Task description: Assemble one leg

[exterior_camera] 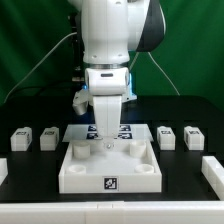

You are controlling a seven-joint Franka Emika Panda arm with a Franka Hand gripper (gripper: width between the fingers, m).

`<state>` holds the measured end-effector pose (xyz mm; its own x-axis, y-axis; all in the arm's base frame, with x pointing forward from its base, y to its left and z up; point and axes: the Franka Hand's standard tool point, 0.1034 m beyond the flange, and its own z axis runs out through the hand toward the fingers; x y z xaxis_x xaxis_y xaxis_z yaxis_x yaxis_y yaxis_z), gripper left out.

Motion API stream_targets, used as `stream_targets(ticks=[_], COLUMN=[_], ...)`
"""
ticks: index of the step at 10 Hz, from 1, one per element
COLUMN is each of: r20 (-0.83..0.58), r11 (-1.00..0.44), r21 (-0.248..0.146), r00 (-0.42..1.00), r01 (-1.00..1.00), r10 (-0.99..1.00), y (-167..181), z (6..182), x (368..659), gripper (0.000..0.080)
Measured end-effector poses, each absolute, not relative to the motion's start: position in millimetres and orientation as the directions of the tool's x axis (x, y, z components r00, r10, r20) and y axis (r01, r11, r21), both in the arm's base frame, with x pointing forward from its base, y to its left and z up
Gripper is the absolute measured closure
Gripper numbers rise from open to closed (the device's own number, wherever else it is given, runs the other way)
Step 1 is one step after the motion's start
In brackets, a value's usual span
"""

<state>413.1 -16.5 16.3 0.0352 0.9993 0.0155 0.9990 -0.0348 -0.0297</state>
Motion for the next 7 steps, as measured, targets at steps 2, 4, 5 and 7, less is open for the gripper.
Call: stream_targets(ticks=[2, 4, 5, 7], r20=[0.015, 0.015, 0.015, 0.016], r11=[-0.036, -0.037, -0.037, -0.037], r21=[-0.032, -0.033, -0.033, -0.032], r00=[0.037, 0.037, 0.037, 0.038], r01=[0.999, 0.999, 0.999, 0.999], r10=[0.999, 0.999, 0.999, 0.999], y=[-17.2, -17.3, -17.3, -17.3], z=[15.8, 15.3, 15.0, 15.0], x=[412.1, 411.7, 411.6, 411.8], gripper=[0.0275, 0.0414, 0.0551, 0.0722])
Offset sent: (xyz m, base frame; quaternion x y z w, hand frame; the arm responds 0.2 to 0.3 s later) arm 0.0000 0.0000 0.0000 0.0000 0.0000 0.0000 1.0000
